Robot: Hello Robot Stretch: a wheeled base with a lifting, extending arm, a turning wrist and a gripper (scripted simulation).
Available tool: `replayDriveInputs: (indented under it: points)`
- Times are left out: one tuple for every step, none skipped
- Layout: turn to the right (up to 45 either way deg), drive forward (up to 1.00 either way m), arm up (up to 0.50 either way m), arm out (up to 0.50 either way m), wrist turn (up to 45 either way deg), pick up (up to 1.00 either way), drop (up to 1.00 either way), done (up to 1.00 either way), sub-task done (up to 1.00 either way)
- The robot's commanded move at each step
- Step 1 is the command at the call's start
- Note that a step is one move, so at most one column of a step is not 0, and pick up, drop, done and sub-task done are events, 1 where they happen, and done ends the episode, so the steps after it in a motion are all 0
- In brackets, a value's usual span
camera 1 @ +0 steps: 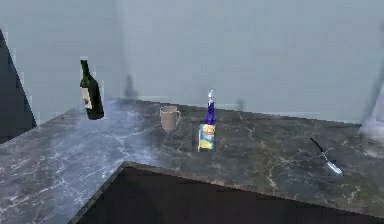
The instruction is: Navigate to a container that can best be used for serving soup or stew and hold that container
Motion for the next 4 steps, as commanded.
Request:
replayDriveInputs:
  points:
    - [0.0,0.35,0.00,0.00,0.0,0.00,0.00,0.00,0.00]
    - [-45.0,0.00,0.00,0.00,0.0,0.00,0.00,0.00,0.00]
    - [-45.0,0.00,0.00,0.00,0.0,0.00,0.00,0.00,0.00]
    - [0.0,0.00,0.50,0.00,0.0,0.00,0.00,0.00,0.00]
